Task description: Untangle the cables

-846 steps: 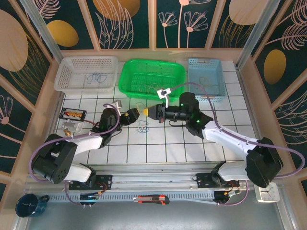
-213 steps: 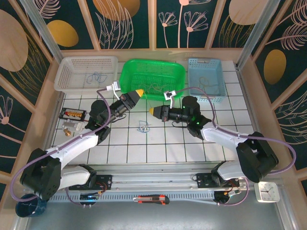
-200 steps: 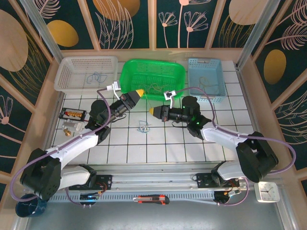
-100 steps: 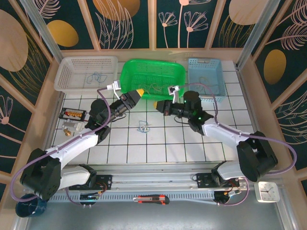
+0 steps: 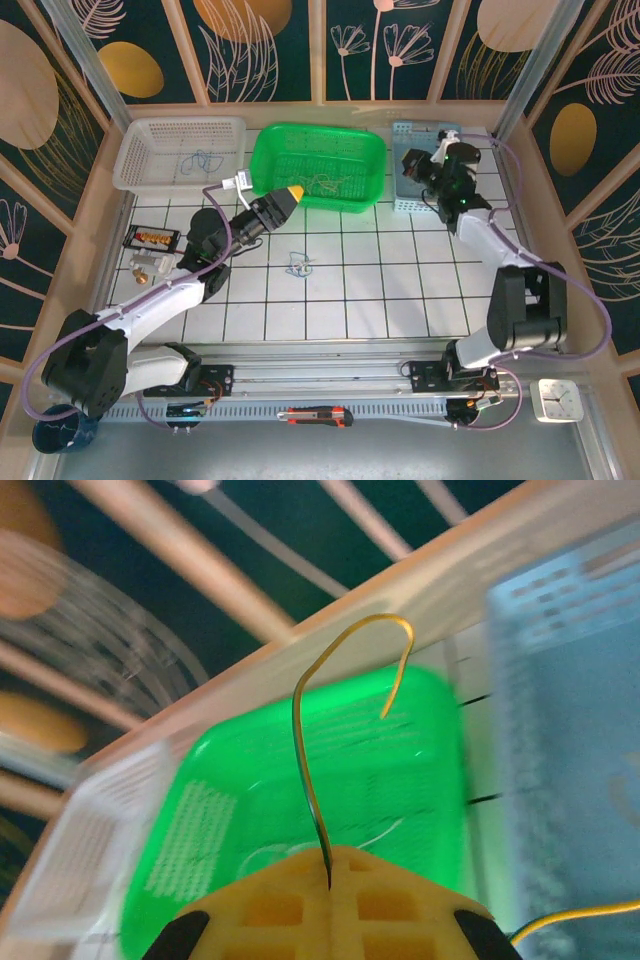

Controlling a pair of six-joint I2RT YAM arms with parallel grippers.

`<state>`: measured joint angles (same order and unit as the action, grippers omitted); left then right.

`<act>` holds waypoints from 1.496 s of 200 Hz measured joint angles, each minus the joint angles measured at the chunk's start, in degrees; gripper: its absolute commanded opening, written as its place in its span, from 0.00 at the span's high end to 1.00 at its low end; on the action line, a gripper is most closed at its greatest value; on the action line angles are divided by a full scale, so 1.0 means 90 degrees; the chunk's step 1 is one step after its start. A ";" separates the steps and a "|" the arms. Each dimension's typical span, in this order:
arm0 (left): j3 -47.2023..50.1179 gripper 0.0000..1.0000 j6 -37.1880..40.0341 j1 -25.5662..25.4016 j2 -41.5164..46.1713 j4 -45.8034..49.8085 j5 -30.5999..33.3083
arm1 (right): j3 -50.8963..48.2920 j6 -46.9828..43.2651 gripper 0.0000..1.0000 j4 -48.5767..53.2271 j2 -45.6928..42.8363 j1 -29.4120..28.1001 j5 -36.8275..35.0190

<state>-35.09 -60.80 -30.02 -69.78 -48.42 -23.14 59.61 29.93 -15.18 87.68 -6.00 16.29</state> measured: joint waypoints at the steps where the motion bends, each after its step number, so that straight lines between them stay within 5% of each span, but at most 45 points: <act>1: 0.0005 0.01 0.0002 0.0000 0.0000 0.0002 0.0000 | 0.0027 -0.0007 1.00 0.0015 0.0039 0.0024 -0.0027; 34: 0.0228 0.01 0.0187 0.0000 0.0000 0.0255 0.0131 | 0.0753 -0.0121 0.99 0.0338 0.1192 0.0386 -0.0447; 62: 0.0270 0.01 0.0403 0.0000 0.0000 0.0544 0.0257 | 0.1511 -0.0299 0.67 0.0726 0.2137 0.0423 -0.0602; 84: 0.0274 0.01 0.0573 0.0000 0.0002 0.0806 0.0384 | 0.1802 -0.0391 0.54 0.0991 0.2555 0.0423 -0.0663; 122: 0.0362 0.01 0.0797 0.0000 0.0083 0.1200 0.0610 | 0.1685 -0.0495 0.50 0.1129 0.2419 0.0418 -0.0636; 170: 0.0498 0.01 0.0928 0.0000 0.0124 0.1564 0.0964 | 0.0687 -0.0500 0.50 0.0964 0.0886 0.0187 -0.0512; 224: 0.0554 0.01 0.0967 0.0000 0.0124 0.2436 0.1676 | -0.0641 -0.0476 0.50 0.0680 -0.0729 -0.1525 -0.0338; 268: 0.0658 0.01 0.0981 0.0002 0.0124 0.3092 0.2239 | -0.1770 -0.0182 0.50 0.0585 -0.0782 -0.3524 -0.0308; 299: 0.0772 0.01 0.0993 0.0015 0.0124 0.3269 0.2421 | -0.2023 0.0199 0.51 0.0357 -0.0495 -0.4308 -0.0330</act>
<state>-28.14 -51.86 -29.89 -68.66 -19.00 -1.34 41.41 31.73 -11.97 83.22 -44.77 13.32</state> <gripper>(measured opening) 0.988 0.498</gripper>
